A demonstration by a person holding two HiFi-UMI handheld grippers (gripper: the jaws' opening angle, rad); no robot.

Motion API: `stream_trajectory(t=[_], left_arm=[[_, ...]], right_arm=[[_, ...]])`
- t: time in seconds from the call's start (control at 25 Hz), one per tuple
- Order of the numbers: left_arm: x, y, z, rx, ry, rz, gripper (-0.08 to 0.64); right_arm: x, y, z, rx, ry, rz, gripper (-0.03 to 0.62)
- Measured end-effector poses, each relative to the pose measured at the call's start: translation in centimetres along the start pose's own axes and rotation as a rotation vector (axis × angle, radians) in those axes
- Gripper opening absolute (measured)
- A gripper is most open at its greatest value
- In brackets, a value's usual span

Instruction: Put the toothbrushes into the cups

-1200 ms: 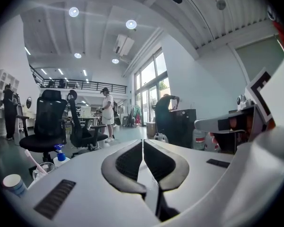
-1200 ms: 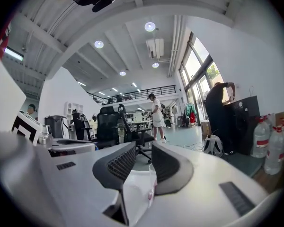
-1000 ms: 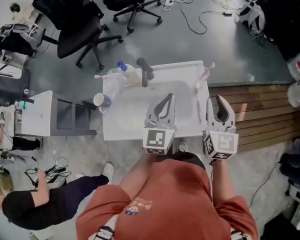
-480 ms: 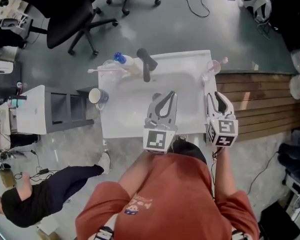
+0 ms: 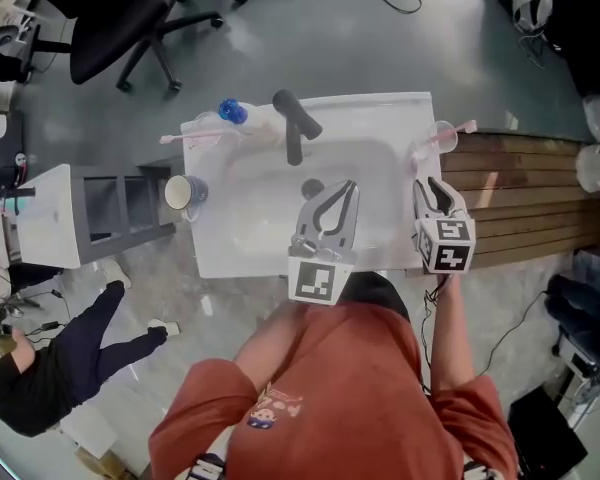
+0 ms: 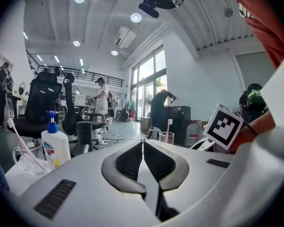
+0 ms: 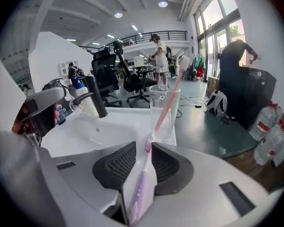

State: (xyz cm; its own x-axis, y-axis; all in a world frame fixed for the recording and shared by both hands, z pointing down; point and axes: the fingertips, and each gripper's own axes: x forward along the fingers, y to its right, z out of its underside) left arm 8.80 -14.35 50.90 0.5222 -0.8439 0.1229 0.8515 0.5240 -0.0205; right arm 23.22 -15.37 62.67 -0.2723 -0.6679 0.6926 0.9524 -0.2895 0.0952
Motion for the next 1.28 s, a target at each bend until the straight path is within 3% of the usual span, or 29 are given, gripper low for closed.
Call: stream_trajectory(t=[0.12, 0.36, 0.56, 0.72, 1.08, 1.28], left_arm=[[0.8, -0.8, 1.0, -0.026, -0.018, 0.003, 0.026], [2.2, -1.6, 2.3, 0.011, -0.05, 0.039, 0.026], [3.2, -2.7, 3.1, -0.071, -0.052, 0.012, 0.026], [3.8, -3.0, 3.2, -0.079, -0.05, 0.022, 0.026], [4.1, -3.1, 3.2, -0.088, -0.045, 0.028, 0.026], [3.9, -2.7, 2.8, -0.099, -0.038, 0.028, 0.026]], right_arm=[[1.6, 0.3, 0.4, 0.007, -0.042, -0.011, 0.112], [3.9, 0.7, 1.4, 0.024, -0.129, -0.027, 0.106], [5.3, 1.0, 2.2, 0.035, -0.174, -0.021, 0.106], [6.0, 1.3, 2.8, 0.034, -0.205, -0.02, 0.106], [6.3, 1.2, 2.8, -0.034, -0.255, 0.015, 0.095], [6.5, 0.9, 3.0, -0.047, -0.304, 0.015, 0.057]])
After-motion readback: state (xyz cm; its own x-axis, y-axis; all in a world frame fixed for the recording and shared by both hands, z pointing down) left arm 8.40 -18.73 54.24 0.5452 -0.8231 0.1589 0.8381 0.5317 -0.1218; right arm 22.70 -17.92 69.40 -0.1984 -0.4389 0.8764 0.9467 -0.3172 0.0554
